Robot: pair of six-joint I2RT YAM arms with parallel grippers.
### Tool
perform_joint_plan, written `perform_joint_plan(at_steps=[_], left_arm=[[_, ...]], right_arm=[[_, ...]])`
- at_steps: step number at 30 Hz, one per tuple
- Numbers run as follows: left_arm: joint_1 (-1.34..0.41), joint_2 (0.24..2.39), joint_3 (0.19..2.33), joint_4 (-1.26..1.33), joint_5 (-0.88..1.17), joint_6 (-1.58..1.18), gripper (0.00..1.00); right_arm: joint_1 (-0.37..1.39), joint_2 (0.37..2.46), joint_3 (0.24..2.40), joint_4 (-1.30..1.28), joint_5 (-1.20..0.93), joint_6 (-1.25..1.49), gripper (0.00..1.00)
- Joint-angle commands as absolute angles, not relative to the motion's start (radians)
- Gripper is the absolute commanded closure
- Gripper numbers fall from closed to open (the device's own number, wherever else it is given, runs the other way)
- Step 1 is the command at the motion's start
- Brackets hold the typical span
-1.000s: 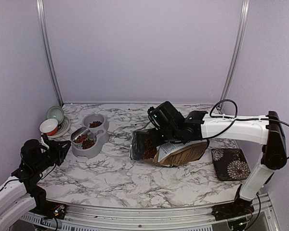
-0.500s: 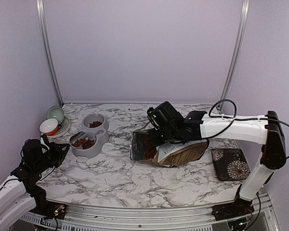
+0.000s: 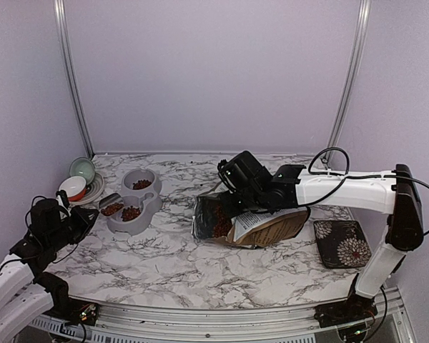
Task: Serve the pet food
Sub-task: Place the pet food in the pet food bowl.
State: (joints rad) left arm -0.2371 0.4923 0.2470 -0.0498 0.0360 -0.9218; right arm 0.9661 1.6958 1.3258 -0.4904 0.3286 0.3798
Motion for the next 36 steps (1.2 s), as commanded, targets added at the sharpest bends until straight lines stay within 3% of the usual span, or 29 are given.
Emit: perform_joint_plan(at_steps=[1, 36], left_arm=[[-0.232, 0.511, 0.293, -0.1, 0.006, -0.832, 1.0], [-0.238, 0.625, 0.393, -0.181, -0.017, -0.623, 1.0]], right_arm=[[0.939, 1.701, 1.375, -0.486, 0.374, 0.392, 1.0], [0.939, 1.72, 1.393, -0.486, 0.371, 0.381, 1.0]])
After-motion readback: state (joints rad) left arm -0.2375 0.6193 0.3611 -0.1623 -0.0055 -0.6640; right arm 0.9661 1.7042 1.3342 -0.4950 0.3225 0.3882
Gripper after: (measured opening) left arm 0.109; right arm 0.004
